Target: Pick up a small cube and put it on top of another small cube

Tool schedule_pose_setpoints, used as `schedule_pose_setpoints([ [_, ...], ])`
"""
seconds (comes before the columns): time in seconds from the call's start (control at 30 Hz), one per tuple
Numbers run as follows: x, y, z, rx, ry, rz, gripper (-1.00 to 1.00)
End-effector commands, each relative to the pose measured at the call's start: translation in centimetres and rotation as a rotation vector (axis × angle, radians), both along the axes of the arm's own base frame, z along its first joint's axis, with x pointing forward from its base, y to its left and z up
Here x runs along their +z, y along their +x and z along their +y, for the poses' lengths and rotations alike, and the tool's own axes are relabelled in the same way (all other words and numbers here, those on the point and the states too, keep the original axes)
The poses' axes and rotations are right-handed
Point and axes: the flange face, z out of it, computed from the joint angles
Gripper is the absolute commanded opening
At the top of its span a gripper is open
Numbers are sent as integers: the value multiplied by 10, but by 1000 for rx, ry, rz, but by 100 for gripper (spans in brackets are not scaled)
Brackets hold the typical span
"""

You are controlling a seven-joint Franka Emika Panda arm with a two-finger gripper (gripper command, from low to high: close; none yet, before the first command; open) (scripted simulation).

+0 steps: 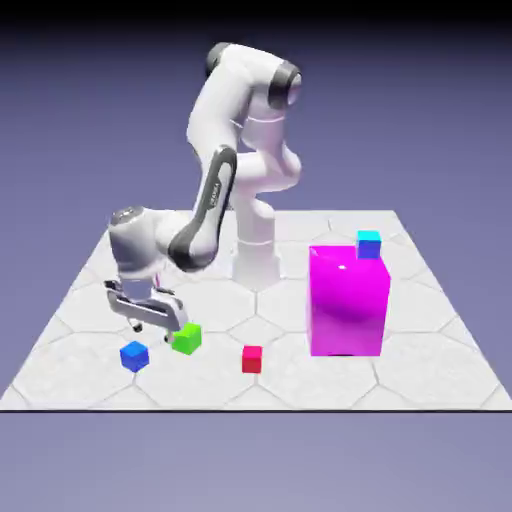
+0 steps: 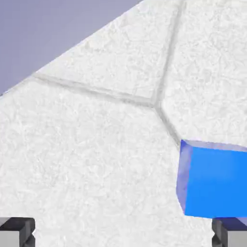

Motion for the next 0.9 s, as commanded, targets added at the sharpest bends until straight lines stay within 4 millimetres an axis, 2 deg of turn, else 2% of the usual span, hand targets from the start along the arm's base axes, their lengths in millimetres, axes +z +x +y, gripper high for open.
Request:
schedule_pose_setpoints([
  [0.0, -2, -2, -10, -16, -7, 14, 0],
  [0.07, -5, -6, -25, -40, -22, 35, 0],
  [0.1, -5, -6, -25, -40, -22, 35, 0],
  [0.27, -74, -10, -23, -40, -22, 35, 0],
  [0.3, -74, -10, -23, -40, -22, 35, -100],
  [0.33, -74, -10, -23, -40, -22, 35, -100],
  [0.5, -4, -5, -25, -40, -25, 32, -100],
  [0.53, 4, 14, -10, -14, -37, -9, -100],
  [0.67, 15, 56, 93, 271, 107, -30, -100],
  [0.77, 36, 73, 174, 495, 190, -48, -100],
  [0.87, 66, 77, 254, 727, 251, -67, -100],
])
